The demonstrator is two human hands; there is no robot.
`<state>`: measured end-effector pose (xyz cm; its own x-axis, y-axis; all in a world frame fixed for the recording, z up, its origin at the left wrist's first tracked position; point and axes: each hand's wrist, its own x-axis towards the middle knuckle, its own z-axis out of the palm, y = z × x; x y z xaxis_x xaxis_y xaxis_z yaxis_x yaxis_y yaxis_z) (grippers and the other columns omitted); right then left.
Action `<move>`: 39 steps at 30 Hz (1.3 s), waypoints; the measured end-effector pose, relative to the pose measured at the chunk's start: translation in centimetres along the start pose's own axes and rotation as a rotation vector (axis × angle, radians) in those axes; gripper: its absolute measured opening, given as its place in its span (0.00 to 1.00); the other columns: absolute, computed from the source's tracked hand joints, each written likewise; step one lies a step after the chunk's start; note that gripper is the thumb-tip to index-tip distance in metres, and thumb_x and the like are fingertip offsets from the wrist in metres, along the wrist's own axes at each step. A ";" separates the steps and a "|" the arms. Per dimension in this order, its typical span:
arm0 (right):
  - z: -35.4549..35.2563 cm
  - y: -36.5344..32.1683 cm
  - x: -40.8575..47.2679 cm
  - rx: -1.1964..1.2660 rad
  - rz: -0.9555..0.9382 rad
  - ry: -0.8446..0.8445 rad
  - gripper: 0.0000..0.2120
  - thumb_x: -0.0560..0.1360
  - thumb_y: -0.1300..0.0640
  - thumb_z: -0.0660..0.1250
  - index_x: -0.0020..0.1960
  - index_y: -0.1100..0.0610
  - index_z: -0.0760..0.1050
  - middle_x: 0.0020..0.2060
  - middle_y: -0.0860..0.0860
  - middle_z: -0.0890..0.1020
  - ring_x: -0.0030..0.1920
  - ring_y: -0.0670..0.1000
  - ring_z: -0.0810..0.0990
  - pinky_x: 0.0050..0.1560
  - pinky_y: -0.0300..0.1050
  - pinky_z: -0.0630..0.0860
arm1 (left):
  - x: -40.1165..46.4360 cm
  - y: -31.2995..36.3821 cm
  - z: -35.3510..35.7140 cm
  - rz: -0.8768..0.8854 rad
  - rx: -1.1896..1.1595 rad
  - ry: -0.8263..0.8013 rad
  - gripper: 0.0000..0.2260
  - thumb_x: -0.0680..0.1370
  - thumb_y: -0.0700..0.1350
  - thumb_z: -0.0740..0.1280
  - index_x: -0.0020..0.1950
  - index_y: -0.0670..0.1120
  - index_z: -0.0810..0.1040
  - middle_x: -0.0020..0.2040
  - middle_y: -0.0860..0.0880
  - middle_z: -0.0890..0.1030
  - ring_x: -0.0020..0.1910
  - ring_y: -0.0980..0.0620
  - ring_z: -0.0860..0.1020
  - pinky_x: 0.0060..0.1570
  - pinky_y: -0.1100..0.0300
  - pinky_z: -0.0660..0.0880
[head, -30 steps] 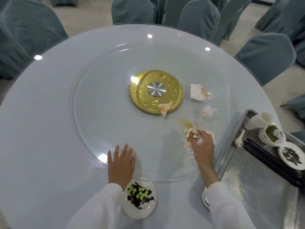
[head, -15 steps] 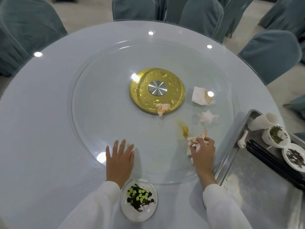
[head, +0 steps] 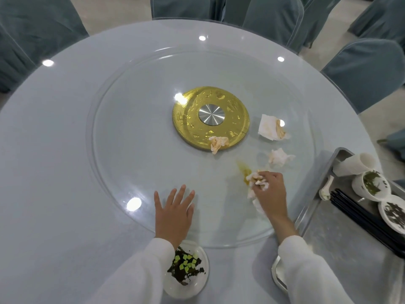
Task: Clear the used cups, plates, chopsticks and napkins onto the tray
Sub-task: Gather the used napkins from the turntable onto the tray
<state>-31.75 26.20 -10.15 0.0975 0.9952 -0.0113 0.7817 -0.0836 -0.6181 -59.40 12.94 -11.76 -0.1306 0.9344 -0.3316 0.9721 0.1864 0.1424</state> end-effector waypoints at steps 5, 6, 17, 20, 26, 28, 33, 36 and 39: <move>2.7 0.4 -0.4 0.005 -0.029 -0.023 0.15 0.71 0.66 0.77 0.55 0.53 0.85 0.58 0.54 0.78 0.56 0.56 0.82 0.56 0.40 0.73 | -0.3 -0.2 0.7 0.029 -0.024 0.082 0.29 0.84 0.59 0.39 0.83 0.59 0.63 0.84 0.51 0.62 0.82 0.46 0.63 0.78 0.29 0.54; 3.1 0.4 0.2 -0.008 -0.047 -0.015 0.16 0.71 0.66 0.76 0.55 0.53 0.86 0.58 0.54 0.78 0.56 0.56 0.82 0.55 0.39 0.72 | -0.3 -0.2 0.8 0.032 -0.017 0.097 0.28 0.85 0.59 0.42 0.83 0.58 0.65 0.83 0.50 0.64 0.82 0.45 0.64 0.77 0.29 0.56; 5.6 -3.3 9.0 -0.083 -0.107 -0.008 0.15 0.73 0.70 0.70 0.58 0.60 0.85 0.58 0.61 0.79 0.56 0.64 0.81 0.59 0.50 0.76 | -0.2 -0.6 1.3 0.033 -0.009 0.145 0.27 0.84 0.60 0.49 0.80 0.56 0.71 0.81 0.49 0.68 0.78 0.44 0.70 0.74 0.28 0.64; 5.6 -2.5 4.5 -0.088 -0.132 0.022 0.16 0.69 0.70 0.73 0.55 0.59 0.85 0.55 0.60 0.80 0.51 0.65 0.81 0.53 0.55 0.79 | -0.1 -0.7 1.2 0.016 -0.019 0.088 0.28 0.84 0.61 0.46 0.82 0.57 0.68 0.83 0.50 0.64 0.81 0.45 0.66 0.76 0.29 0.59; 5.1 0.8 -5.0 -0.112 -0.209 -0.049 0.20 0.66 0.68 0.79 0.54 0.52 0.85 0.55 0.54 0.80 0.49 0.61 0.80 0.50 0.51 0.79 | 0.1 -1.5 0.2 -0.008 -0.045 0.085 0.31 0.83 0.61 0.39 0.83 0.59 0.65 0.84 0.52 0.61 0.83 0.47 0.61 0.79 0.30 0.51; 4.9 1.1 -5.5 -0.116 -0.227 -0.061 0.19 0.67 0.68 0.80 0.54 0.52 0.85 0.56 0.53 0.80 0.49 0.60 0.80 0.50 0.51 0.79 | 0.1 -1.8 0.2 -0.013 -0.035 0.061 0.33 0.81 0.62 0.33 0.84 0.61 0.57 0.86 0.54 0.53 0.85 0.49 0.54 0.80 0.32 0.44; 5.1 -0.5 -2.6 -0.143 -0.244 -0.028 0.19 0.67 0.71 0.76 0.54 0.55 0.85 0.55 0.56 0.80 0.47 0.63 0.80 0.50 0.51 0.77 | 0.5 -2.3 0.1 -0.041 -0.064 0.029 0.28 0.84 0.62 0.37 0.85 0.64 0.51 0.86 0.57 0.47 0.85 0.52 0.47 0.80 0.35 0.40; 5.0 -1.8 2.4 -0.147 -0.208 -0.008 0.16 0.71 0.71 0.72 0.56 0.58 0.85 0.56 0.60 0.80 0.50 0.66 0.81 0.54 0.55 0.79 | 0.8 -2.6 0.2 -0.048 -0.094 0.017 0.25 0.86 0.62 0.43 0.84 0.65 0.51 0.86 0.58 0.46 0.85 0.52 0.46 0.81 0.35 0.39; 5.0 -2.5 6.3 -0.195 -0.175 -0.029 0.16 0.73 0.73 0.68 0.57 0.61 0.85 0.56 0.63 0.80 0.53 0.67 0.81 0.56 0.55 0.78 | 1.1 -2.8 0.1 -0.054 -0.140 0.011 0.24 0.86 0.62 0.45 0.83 0.65 0.54 0.86 0.58 0.48 0.85 0.53 0.46 0.81 0.36 0.38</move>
<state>-36.19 32.93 -12.60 -0.0653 0.9962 0.0581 0.8891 0.0845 -0.4497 -62.21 13.45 -12.64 -0.1851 0.9250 -0.3318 0.9269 0.2766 0.2538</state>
